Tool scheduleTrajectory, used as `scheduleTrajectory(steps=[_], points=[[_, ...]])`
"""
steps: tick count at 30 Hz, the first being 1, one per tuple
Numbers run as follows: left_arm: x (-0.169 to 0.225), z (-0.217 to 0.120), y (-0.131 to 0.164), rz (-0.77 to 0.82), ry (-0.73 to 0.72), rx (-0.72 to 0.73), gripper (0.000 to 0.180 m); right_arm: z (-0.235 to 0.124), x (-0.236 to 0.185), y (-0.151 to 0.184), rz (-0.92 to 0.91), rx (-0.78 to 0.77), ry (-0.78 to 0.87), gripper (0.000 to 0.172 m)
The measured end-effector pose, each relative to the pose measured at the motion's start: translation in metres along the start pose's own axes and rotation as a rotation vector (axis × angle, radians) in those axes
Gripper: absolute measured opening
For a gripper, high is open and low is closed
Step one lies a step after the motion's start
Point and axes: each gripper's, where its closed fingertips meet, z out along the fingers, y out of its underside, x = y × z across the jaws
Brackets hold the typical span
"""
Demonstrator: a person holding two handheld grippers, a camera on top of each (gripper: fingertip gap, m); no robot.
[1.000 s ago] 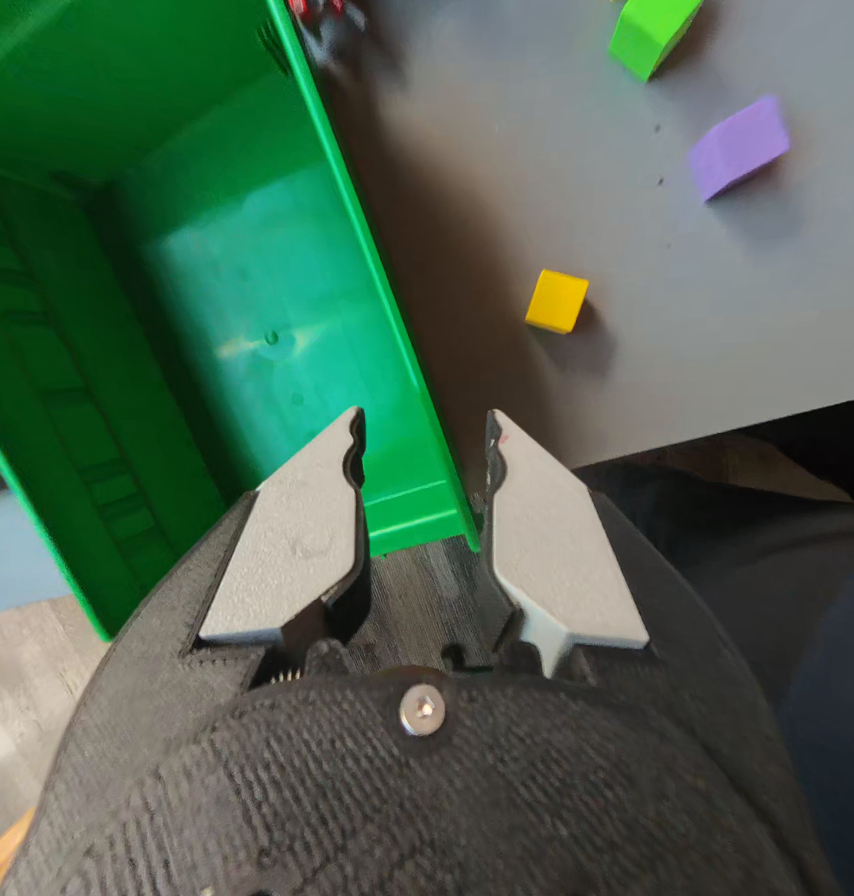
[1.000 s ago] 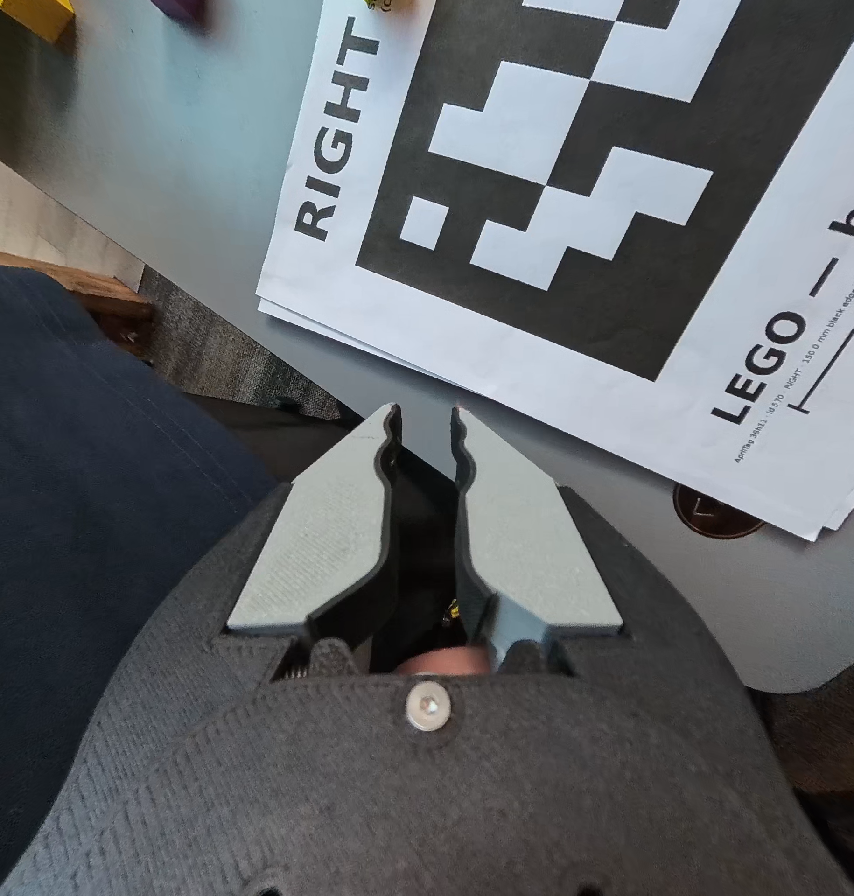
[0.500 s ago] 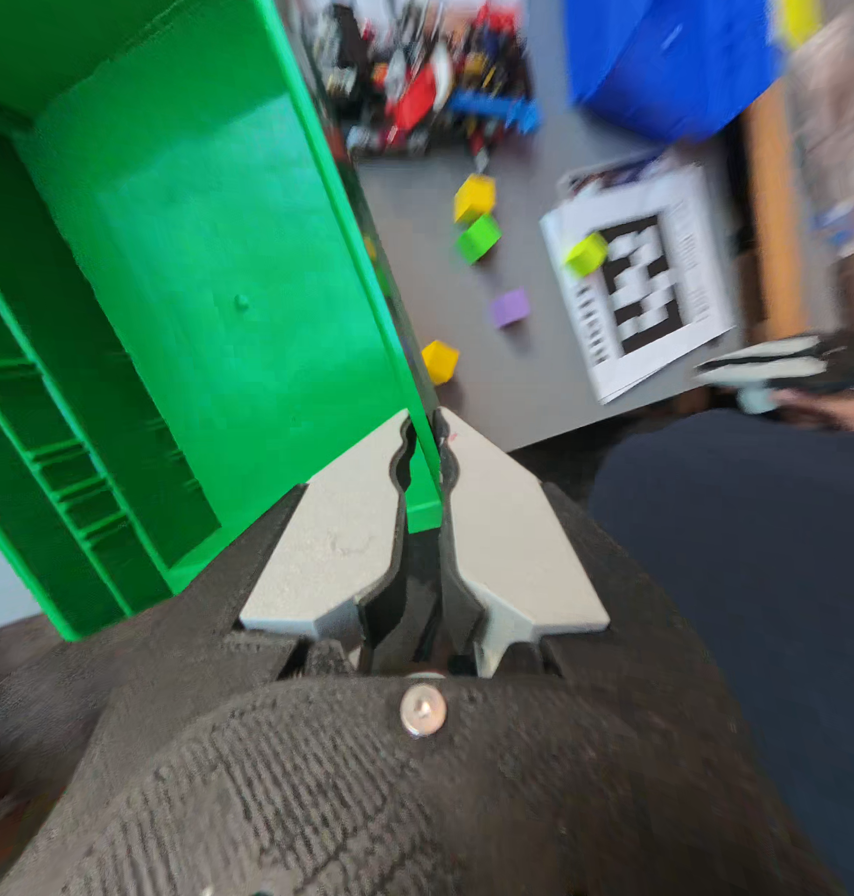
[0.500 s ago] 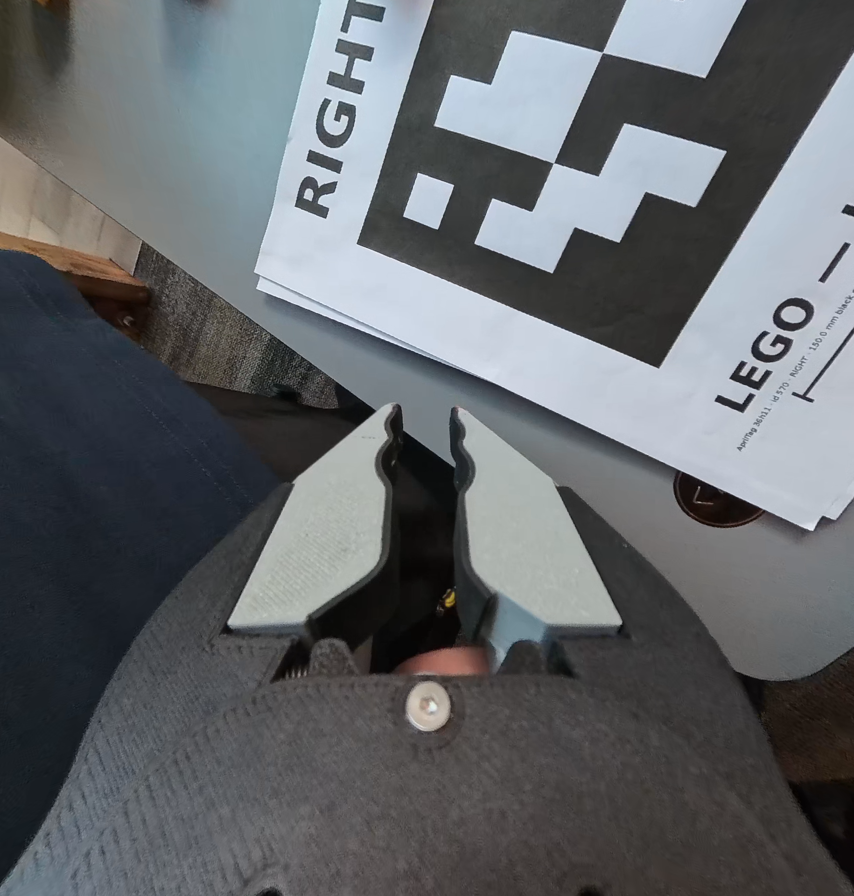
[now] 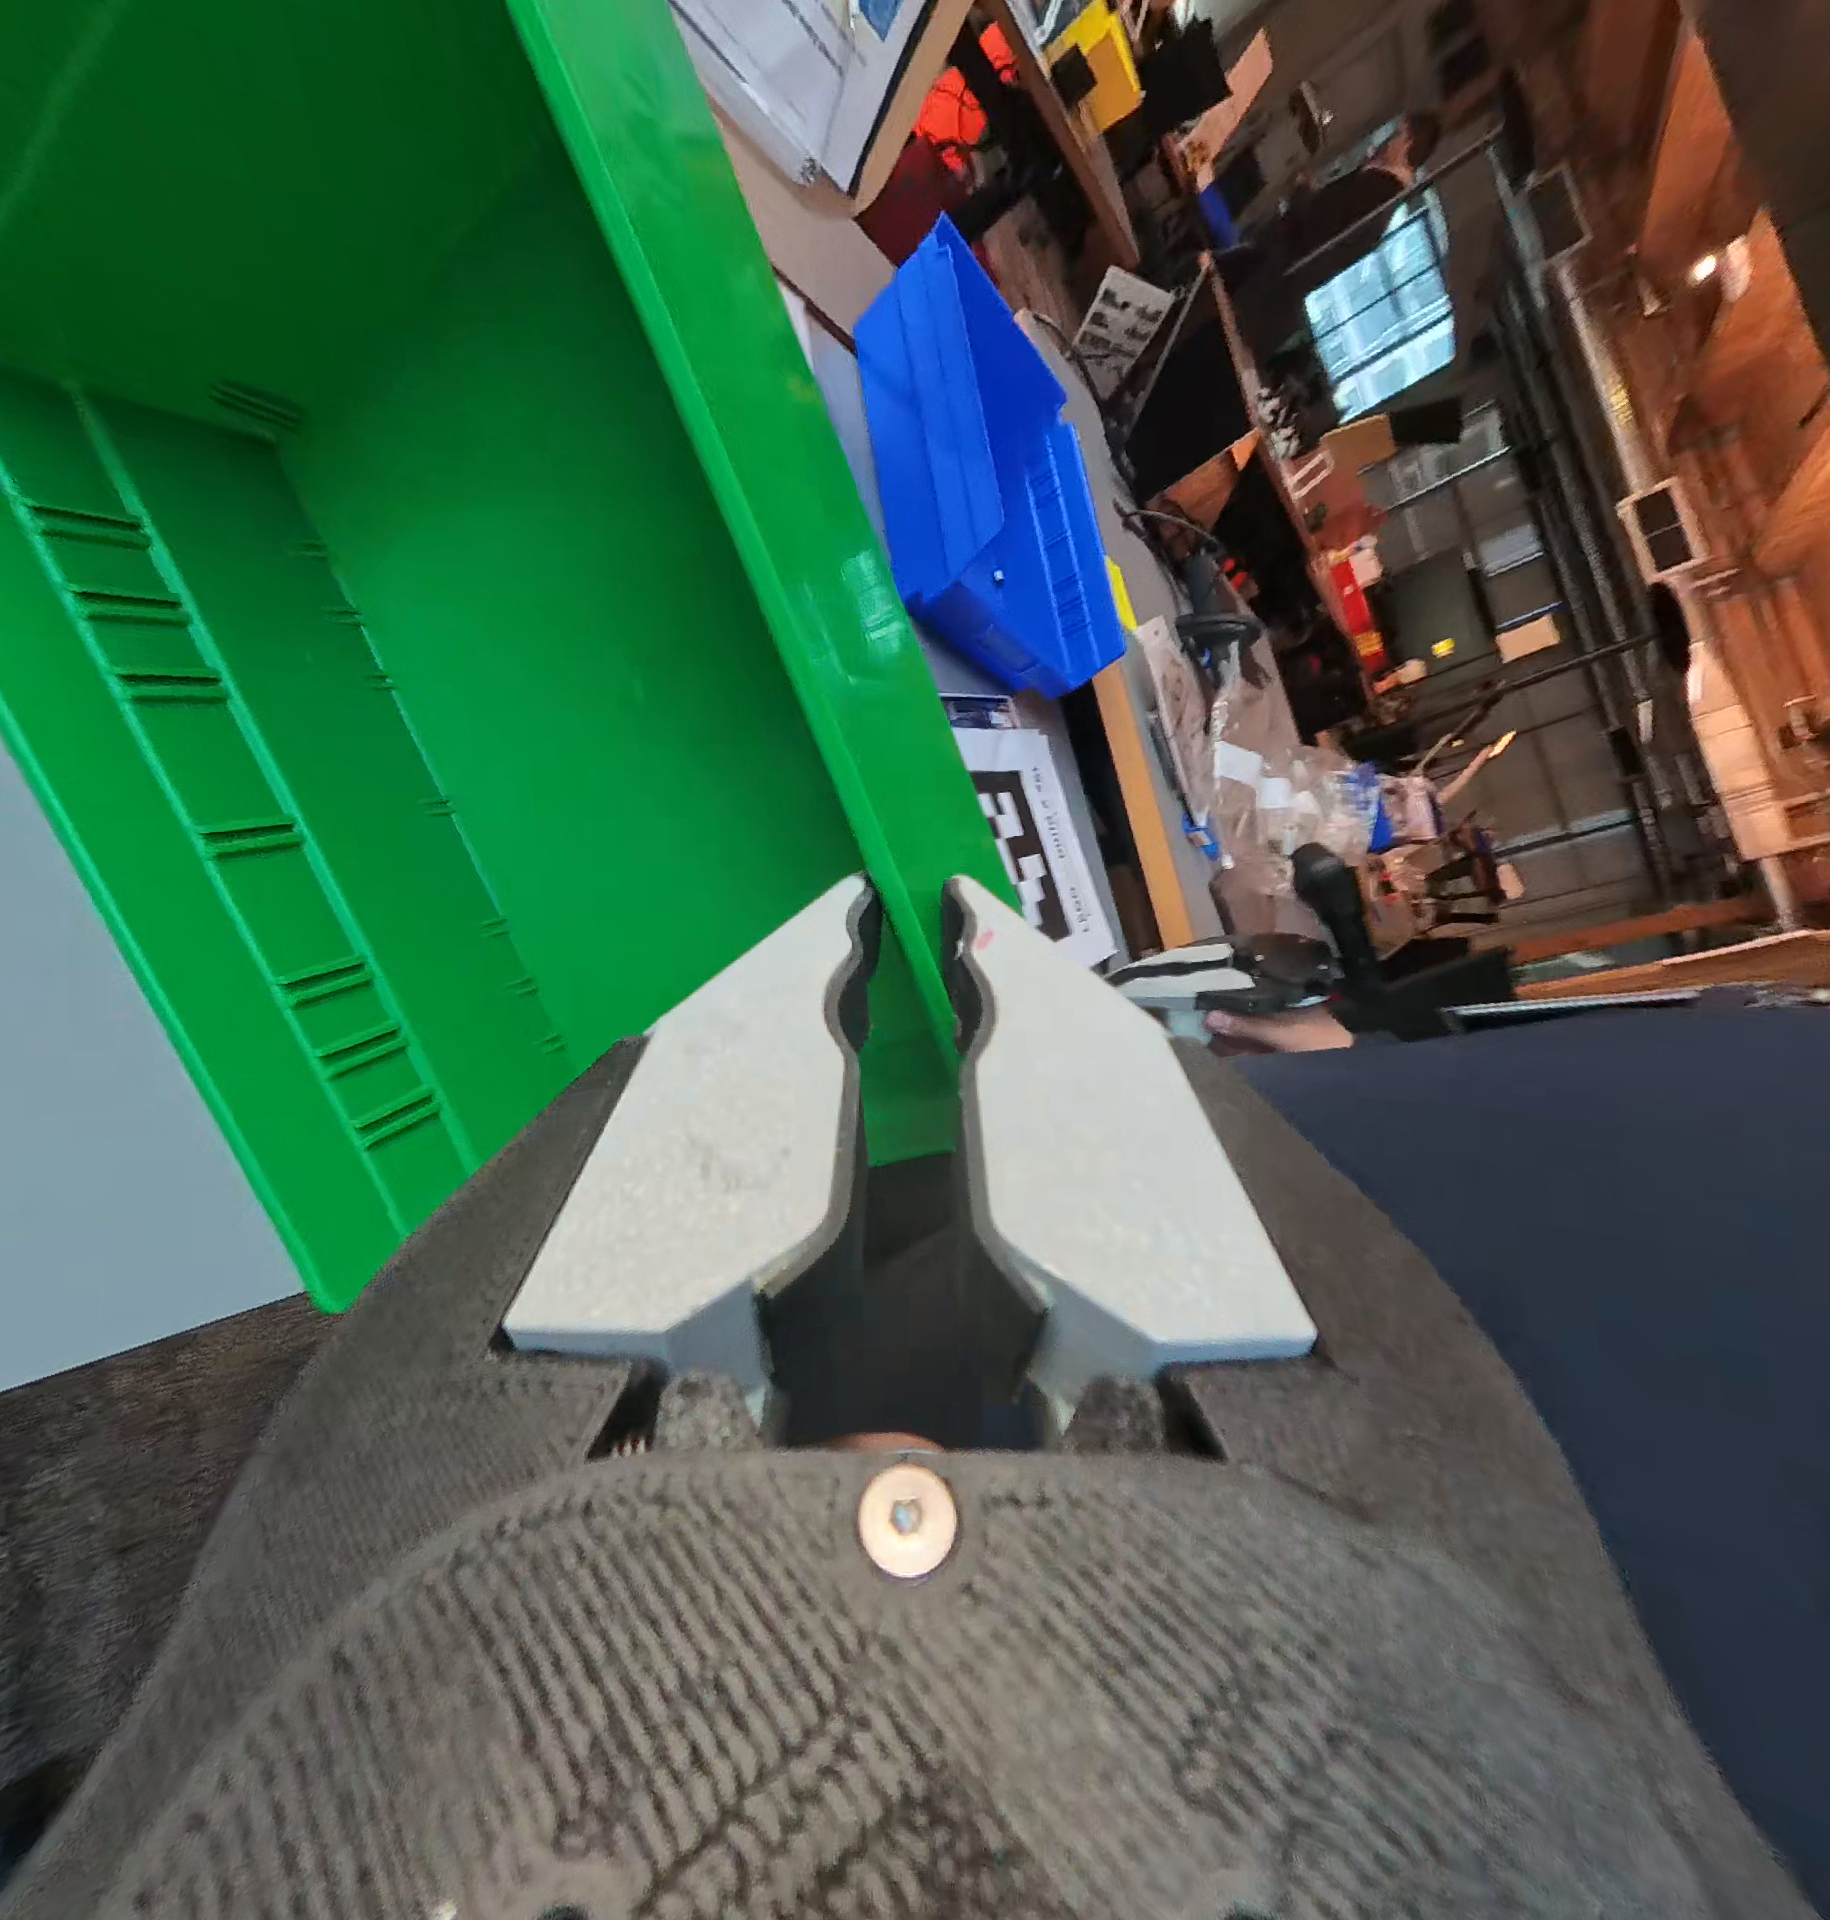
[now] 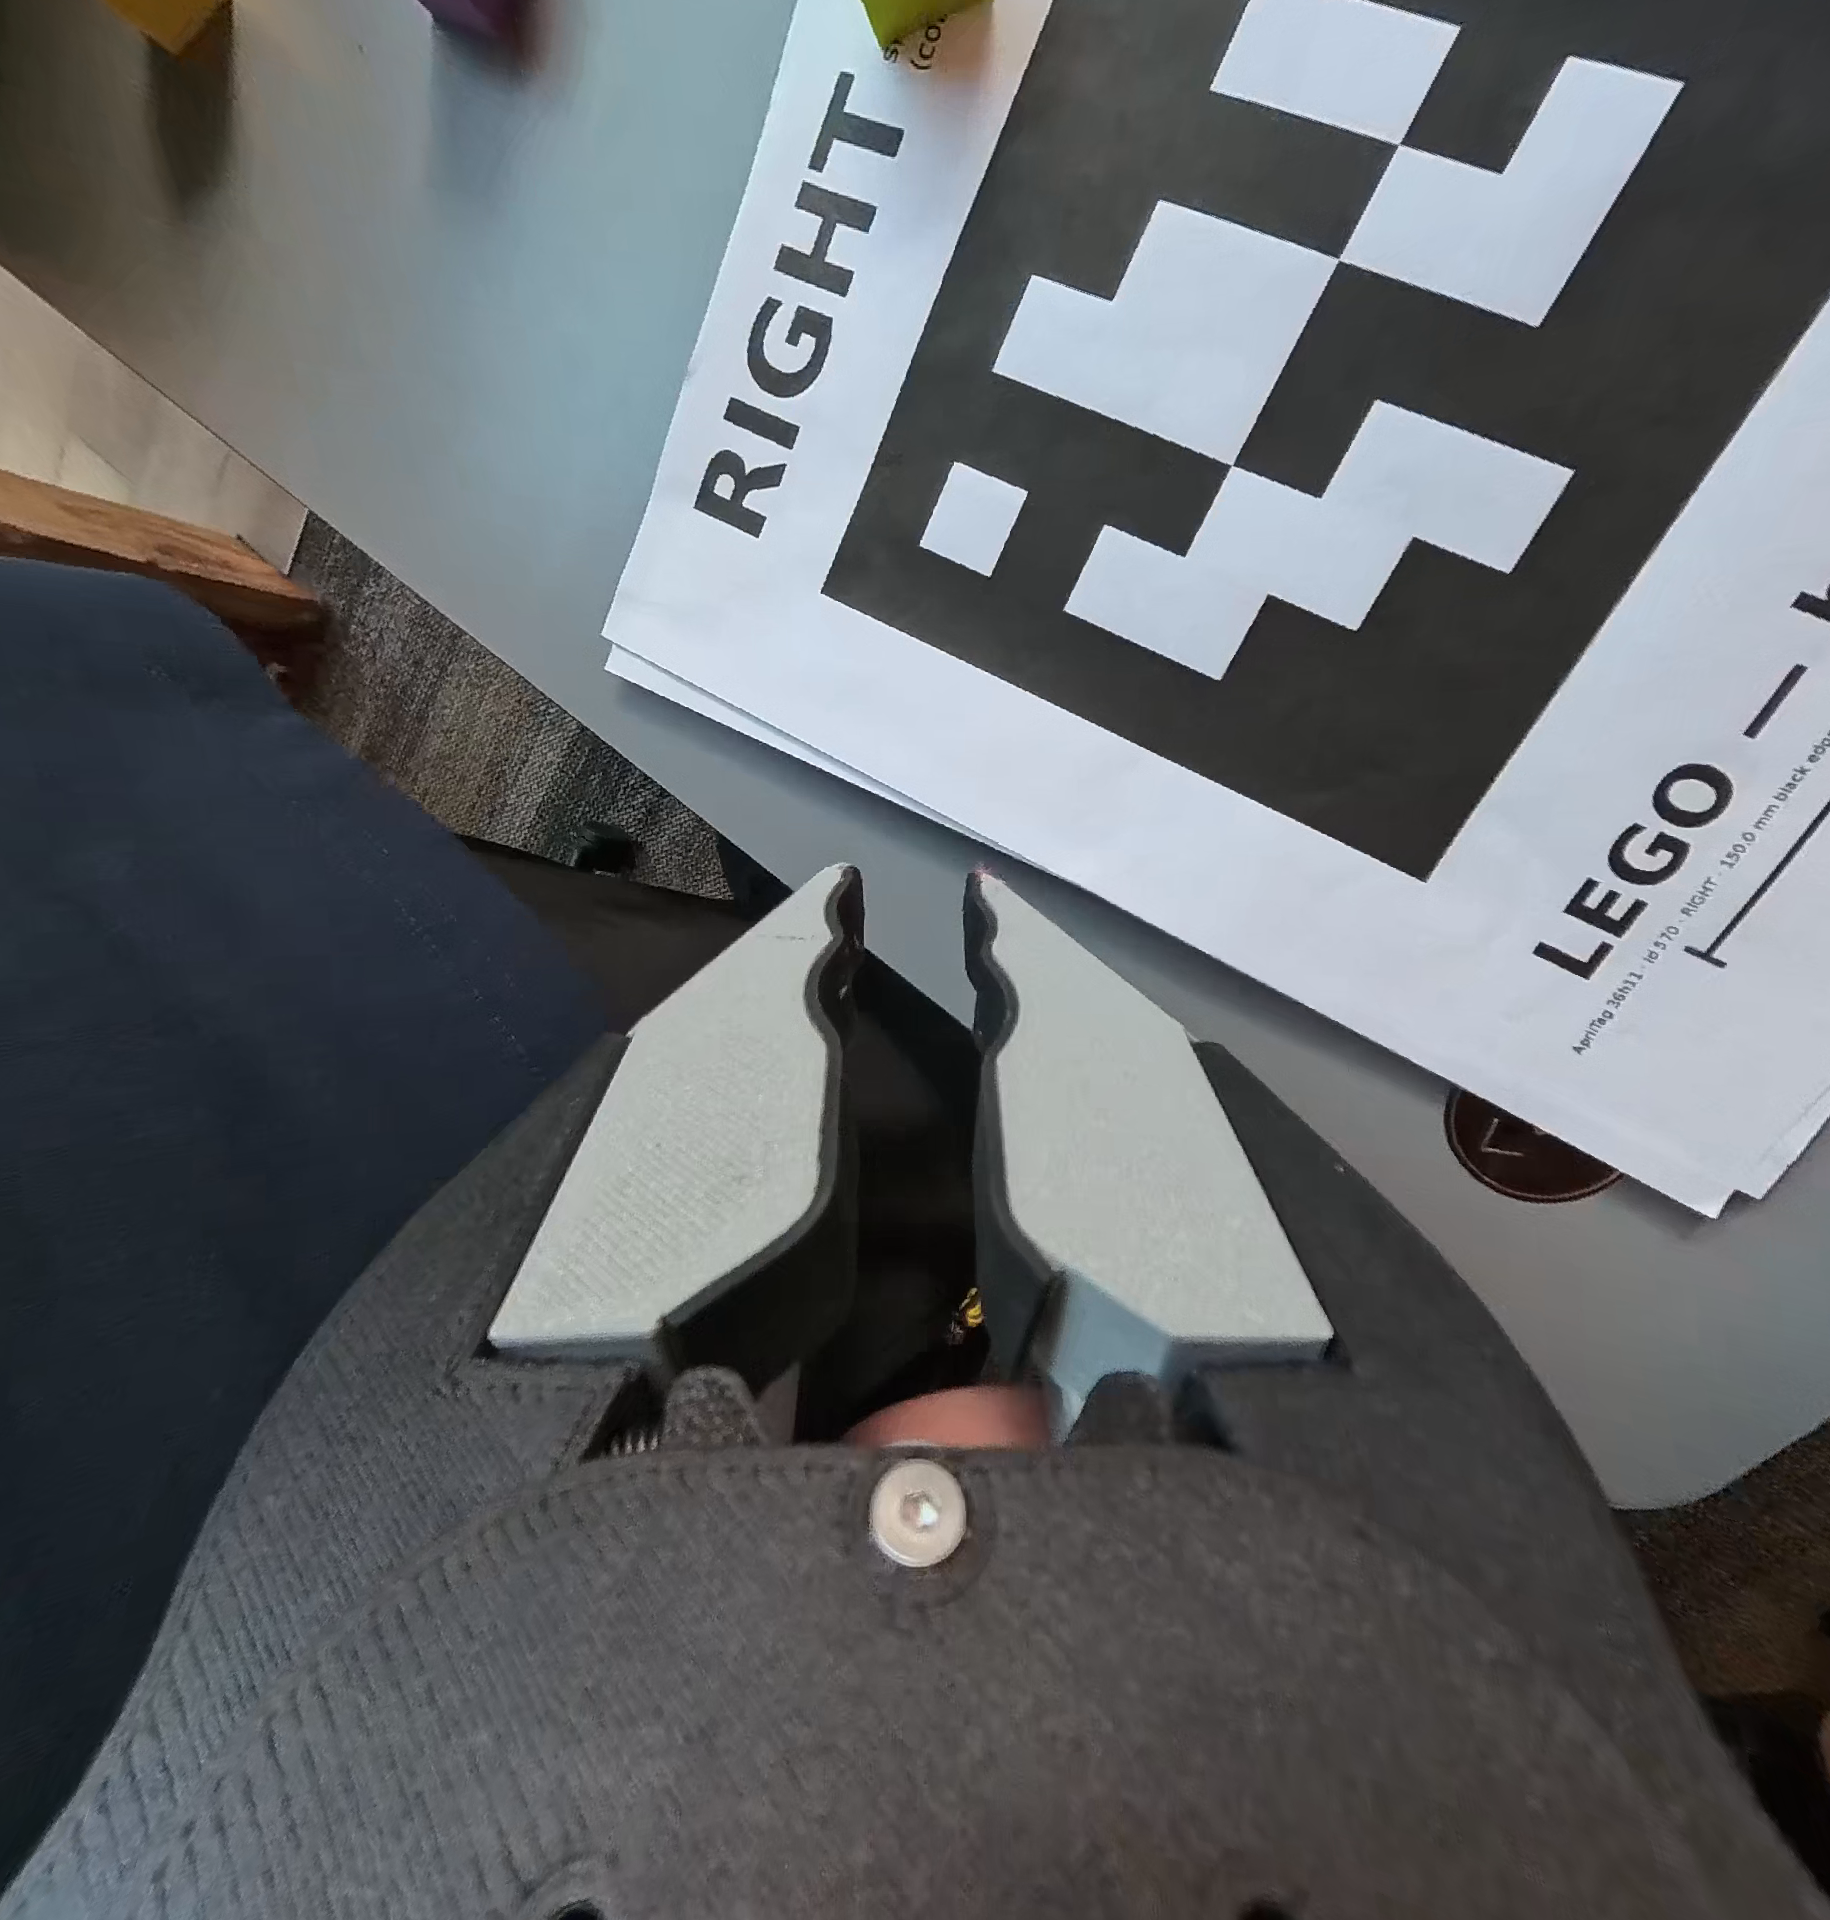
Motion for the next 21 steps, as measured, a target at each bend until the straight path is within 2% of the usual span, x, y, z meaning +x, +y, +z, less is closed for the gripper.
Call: scheduleTrajectory(steps=[4,6,9,13,17,21], points=[[-0.012,-0.007,-0.009,0.015,-0.103,-0.027,0.028,0.001,-0.003,0.003,-0.005,-0.009,0.000,0.017],[-0.014,-0.014,-0.019,0.007,-0.128,-0.007,0.044,0.002,-0.003,0.004,-0.012,-0.013,0.003,0.017],[-0.009,-0.021,-0.030,0.042,-0.141,0.014,0.041,0.002,-0.005,0.001,-0.013,-0.008,0.004,0.017],[-0.015,-0.027,-0.030,0.098,-0.218,-0.012,0.041,0.004,-0.008,-0.004,-0.015,0.006,-0.005,0.018],[-0.016,-0.030,-0.025,0.110,-0.241,-0.015,0.042,0.008,-0.012,-0.004,-0.032,-0.007,-0.008,0.019],[-0.015,-0.020,-0.012,0.122,-0.249,-0.084,0.042,0.013,-0.016,-0.005,-0.038,-0.020,-0.013,0.019]])
